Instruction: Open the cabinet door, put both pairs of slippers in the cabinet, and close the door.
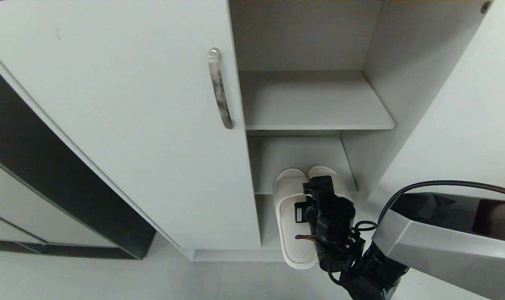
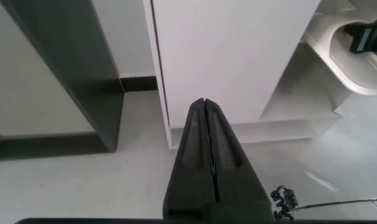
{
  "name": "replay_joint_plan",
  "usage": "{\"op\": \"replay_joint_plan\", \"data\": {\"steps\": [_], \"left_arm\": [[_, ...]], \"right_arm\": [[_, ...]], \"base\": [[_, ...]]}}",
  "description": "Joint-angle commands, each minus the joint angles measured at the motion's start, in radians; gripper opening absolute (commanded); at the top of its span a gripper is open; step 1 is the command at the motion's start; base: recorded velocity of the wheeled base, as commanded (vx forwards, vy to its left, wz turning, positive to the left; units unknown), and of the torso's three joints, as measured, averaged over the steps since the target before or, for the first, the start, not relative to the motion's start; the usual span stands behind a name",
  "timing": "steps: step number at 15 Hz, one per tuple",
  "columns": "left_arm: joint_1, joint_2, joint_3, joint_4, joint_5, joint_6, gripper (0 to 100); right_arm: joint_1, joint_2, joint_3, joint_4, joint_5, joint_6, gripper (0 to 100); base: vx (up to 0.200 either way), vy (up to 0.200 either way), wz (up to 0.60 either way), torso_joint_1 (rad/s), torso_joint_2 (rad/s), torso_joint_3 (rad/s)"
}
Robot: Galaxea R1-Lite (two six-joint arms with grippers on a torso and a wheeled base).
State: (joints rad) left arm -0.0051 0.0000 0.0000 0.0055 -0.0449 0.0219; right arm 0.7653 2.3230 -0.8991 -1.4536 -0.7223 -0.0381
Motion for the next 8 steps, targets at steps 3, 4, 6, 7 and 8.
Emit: {"op": "replay_joint_plan", "data": {"steps": [3, 4, 6, 7, 8], "left_arm": [[0.001, 0.002, 0.0, -0.001, 0.0, 0.0, 0], [0.001, 0.002, 0.0, -0.001, -0.001, 0.0, 0], [0.001, 0.002, 0.0, -0.001, 0.0, 0.0, 0], [0.001, 0.002, 0.0, -0.001, 0.0, 0.0, 0], [0.001, 0.002, 0.0, -0.001, -0.001, 0.0, 0]], "right_arm": [[0.0, 0.001, -0.021, 0.001, 0.006, 0.0, 0], [-0.006, 0.003, -0.037, 0.004, 0.018, 0.0, 0], [-0.021, 0.007, -0.092, 0.048, 0.02, 0.001, 0], [-0.031, 0.015, -0.133, 0.084, 0.023, 0.004, 0], [-0.041, 0.027, -0.182, 0.111, 0.026, 0.004, 0]], "base": [[0.0, 0.0, 0.0, 0.0, 0.0, 0.0], [0.0, 0.0, 0.0, 0.0, 0.0, 0.0], [0.0, 0.0, 0.0, 0.0, 0.0, 0.0], [0.0, 0.0, 0.0, 0.0, 0.0, 0.0], [0.0, 0.0, 0.0, 0.0, 0.0, 0.0]]}}
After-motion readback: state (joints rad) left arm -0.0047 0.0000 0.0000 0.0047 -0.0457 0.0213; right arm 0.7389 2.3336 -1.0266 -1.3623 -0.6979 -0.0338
